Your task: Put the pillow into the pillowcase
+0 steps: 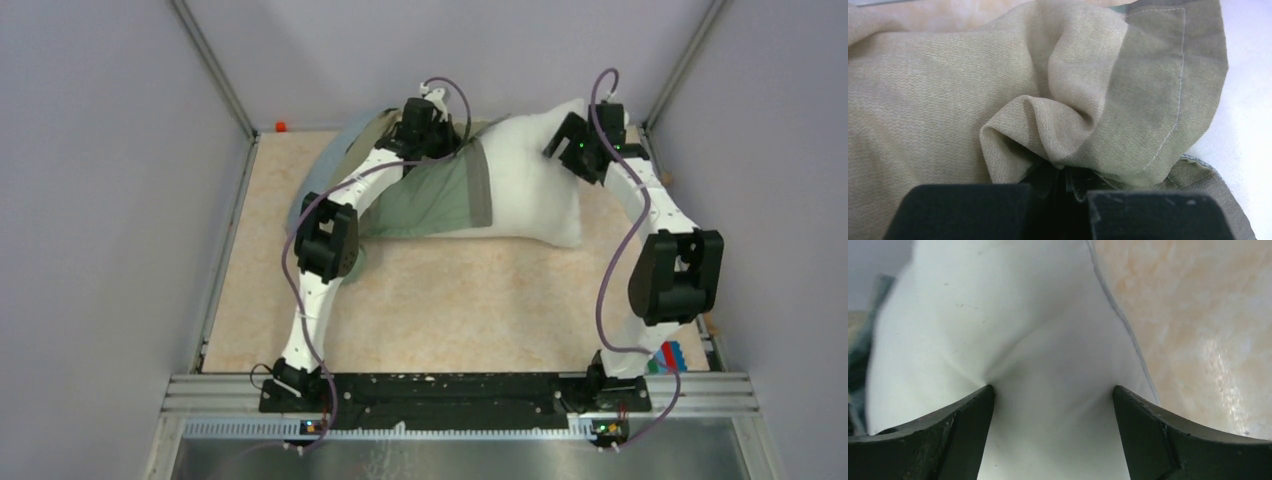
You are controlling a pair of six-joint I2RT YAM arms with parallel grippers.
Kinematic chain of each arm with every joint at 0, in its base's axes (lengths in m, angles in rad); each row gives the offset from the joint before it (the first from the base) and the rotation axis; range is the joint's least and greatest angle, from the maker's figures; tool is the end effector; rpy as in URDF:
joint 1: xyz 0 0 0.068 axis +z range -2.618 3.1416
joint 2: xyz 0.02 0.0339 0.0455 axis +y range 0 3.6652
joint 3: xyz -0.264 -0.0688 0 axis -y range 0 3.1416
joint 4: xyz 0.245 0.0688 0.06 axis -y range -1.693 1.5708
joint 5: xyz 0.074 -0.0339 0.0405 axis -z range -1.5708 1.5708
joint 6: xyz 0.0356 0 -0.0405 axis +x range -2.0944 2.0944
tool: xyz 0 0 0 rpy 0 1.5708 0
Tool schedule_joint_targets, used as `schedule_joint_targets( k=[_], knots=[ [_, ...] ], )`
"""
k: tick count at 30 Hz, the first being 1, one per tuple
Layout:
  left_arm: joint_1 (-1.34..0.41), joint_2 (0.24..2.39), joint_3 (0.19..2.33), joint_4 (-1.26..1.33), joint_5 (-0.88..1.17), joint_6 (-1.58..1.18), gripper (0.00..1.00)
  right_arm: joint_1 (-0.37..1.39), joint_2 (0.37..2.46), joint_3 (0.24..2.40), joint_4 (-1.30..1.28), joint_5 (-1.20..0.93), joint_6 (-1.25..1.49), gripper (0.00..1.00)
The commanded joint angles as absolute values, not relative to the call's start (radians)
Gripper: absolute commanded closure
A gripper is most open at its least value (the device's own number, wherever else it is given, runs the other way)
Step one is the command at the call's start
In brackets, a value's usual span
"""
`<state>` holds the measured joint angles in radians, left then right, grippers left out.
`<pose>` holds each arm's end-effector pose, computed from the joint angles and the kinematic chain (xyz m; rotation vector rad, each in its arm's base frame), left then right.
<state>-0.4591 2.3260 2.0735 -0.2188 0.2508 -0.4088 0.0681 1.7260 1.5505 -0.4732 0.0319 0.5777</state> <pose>0.4890 -0.2516 0.2534 0.2165 2.1103 -0.7868 0.3990 0.0261 0.3244 0.5812 2.1612 0.3189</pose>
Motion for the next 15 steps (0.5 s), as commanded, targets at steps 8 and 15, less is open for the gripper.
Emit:
schedule_joint_targets(
  k=[8, 15],
  knots=[
    [-0.582, 2.147, 1.646, -0.301, 0.402, -0.457, 0.95, 0.238, 1.582, 1.034, -0.232, -0.157, 0.710, 0.19],
    [-0.609, 1.884, 1.563, -0.362, 0.300, -0.382, 0.43, 0.347, 1.340, 0.804, -0.184, -0.082, 0.812, 0.19]
  ],
)
